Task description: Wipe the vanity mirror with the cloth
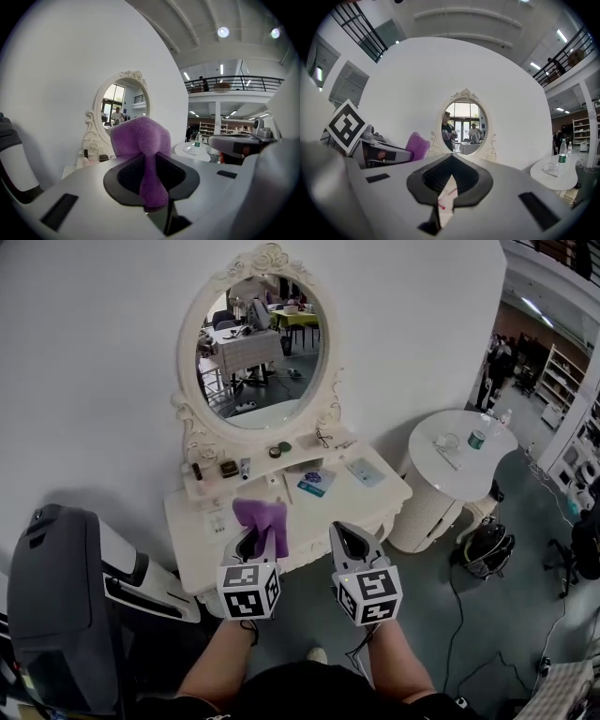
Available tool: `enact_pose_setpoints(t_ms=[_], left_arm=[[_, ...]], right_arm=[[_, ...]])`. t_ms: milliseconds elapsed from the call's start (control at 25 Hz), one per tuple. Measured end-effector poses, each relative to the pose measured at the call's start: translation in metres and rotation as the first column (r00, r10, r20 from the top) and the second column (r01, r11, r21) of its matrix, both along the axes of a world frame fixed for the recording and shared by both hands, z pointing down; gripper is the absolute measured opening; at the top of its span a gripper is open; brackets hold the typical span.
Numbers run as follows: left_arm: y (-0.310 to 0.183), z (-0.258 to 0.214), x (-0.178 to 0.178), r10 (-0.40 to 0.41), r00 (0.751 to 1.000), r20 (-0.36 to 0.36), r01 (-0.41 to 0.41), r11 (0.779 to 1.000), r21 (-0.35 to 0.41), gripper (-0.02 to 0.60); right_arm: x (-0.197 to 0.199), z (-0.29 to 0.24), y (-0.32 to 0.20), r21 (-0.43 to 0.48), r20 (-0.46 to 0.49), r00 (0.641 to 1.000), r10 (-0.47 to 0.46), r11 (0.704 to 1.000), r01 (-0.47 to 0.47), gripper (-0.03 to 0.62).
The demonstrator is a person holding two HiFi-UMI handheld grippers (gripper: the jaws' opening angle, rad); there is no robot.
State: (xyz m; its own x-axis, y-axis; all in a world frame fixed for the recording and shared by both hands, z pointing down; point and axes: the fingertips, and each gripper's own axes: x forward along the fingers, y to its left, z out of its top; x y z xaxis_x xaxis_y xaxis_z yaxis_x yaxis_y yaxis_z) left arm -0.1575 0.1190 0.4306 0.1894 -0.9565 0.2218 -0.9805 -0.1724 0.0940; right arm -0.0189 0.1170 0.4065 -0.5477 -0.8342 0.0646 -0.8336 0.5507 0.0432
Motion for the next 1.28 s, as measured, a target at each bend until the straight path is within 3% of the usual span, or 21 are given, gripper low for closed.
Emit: enact_pose_setpoints(t_ms=[280,600,960,1280], left_arm=[[-0.047,0.002,0.039,-0.036,0.999,0.015,0.036,0.999,-0.004,0.075],[-0.075,0.011,0.059,-0.059,0.997,0.04,0.061,0.998,-0.033,0.075],[-0.117,0.017,0.048,-0.083,0.996,0.034,0.083,0.996,-0.023,0.076],[-0.183,0.012,0.025,-0.113,0.993,0.025,0.114,0.993,-0.014,0.075]], right_arm=[[0.039,0.01,-0.049,-0.016,0.009,0.999,-0.034,0.999,0.034,0.011],[0.054,0.016,-0.077,-0.023,0.041,0.997,-0.065,0.998,0.066,0.011],[0.039,0.021,-0.123,-0.019,0.04,0.994,-0.102,0.994,0.103,0.011],[0.013,0.018,-0.19,-0.017,0.026,0.989,-0.147,0.989,0.147,0.011]])
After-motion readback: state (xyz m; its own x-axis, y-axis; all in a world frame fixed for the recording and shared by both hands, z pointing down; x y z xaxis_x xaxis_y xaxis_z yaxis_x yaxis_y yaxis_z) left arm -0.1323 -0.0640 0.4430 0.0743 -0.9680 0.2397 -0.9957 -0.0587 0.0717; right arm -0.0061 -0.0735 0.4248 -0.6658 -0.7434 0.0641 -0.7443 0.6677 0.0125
